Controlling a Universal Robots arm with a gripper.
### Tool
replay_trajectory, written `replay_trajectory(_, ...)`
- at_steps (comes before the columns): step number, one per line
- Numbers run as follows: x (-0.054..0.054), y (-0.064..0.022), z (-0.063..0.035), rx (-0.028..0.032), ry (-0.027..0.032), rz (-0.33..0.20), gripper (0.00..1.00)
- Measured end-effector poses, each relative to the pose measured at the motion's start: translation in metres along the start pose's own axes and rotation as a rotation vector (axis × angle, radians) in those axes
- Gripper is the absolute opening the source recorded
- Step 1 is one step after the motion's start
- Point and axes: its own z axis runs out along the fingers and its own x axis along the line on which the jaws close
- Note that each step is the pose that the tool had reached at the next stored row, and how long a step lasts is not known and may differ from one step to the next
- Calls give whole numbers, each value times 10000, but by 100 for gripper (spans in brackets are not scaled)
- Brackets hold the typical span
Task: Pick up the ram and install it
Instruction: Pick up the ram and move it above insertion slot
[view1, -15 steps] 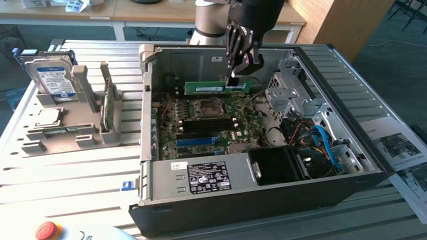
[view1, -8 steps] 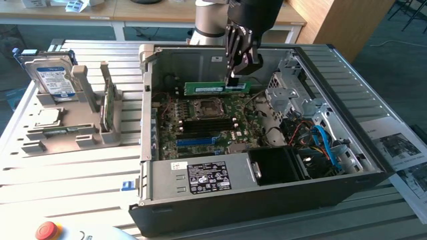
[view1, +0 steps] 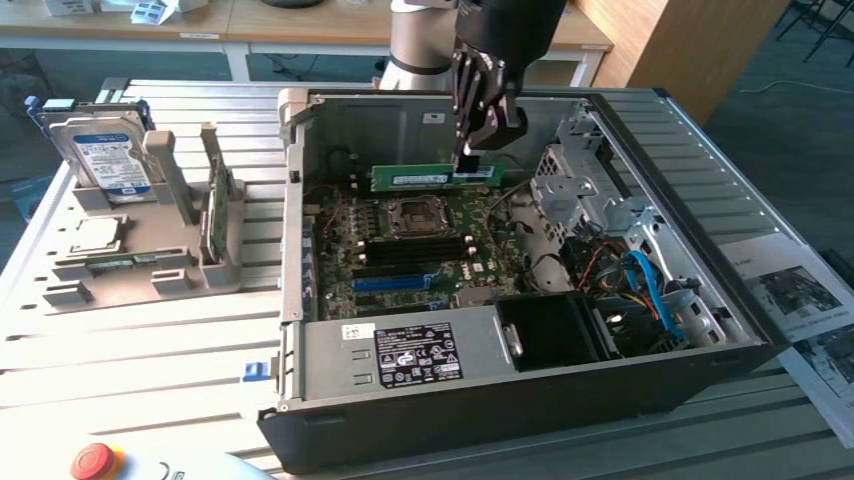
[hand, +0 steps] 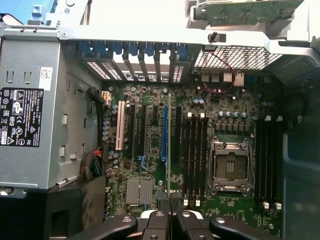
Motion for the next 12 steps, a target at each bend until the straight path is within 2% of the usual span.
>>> replay_trajectory(6, -4, 0, 0, 221, 36, -24, 12)
replay_trajectory(12, -4, 0, 0, 234, 38, -24, 12)
